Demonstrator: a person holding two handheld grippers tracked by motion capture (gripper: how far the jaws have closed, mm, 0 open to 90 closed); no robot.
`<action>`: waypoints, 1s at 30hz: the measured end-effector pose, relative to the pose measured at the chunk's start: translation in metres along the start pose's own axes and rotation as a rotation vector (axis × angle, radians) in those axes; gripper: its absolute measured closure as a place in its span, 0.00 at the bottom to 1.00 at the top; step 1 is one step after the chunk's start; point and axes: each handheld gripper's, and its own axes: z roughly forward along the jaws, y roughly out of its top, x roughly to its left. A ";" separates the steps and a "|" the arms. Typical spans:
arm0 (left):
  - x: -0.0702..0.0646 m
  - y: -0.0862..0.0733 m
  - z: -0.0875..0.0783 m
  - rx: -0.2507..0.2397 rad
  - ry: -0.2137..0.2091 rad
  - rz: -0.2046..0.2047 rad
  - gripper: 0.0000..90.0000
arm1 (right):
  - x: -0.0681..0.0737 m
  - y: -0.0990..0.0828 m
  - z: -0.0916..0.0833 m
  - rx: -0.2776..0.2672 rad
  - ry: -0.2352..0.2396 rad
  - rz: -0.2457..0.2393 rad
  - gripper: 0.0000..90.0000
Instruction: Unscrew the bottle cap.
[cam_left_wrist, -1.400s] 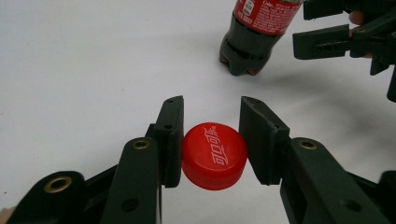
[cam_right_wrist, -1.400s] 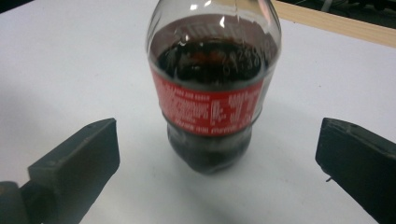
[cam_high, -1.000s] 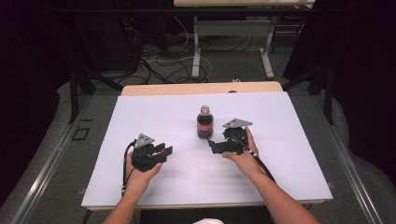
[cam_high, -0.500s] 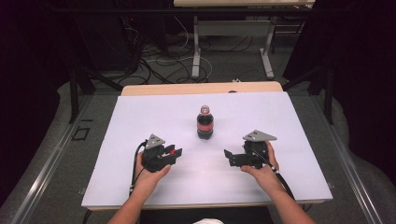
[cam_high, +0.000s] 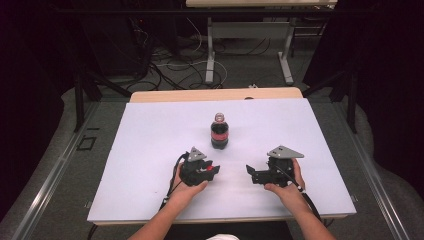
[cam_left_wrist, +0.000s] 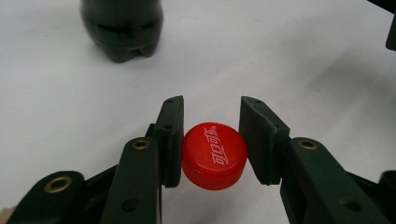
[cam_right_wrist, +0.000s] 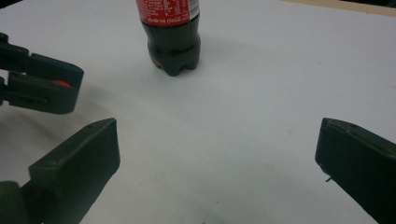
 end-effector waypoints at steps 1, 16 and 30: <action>-0.001 0.000 0.003 0.005 -0.007 0.005 0.69 | -0.001 0.000 0.000 0.001 -0.003 0.003 0.00; -0.009 0.001 0.029 0.052 -0.013 0.019 0.68 | -0.004 -0.005 0.002 0.006 0.006 0.025 0.00; -0.011 -0.001 0.035 0.077 0.015 0.059 0.67 | -0.005 -0.005 0.002 -0.007 0.003 0.024 0.01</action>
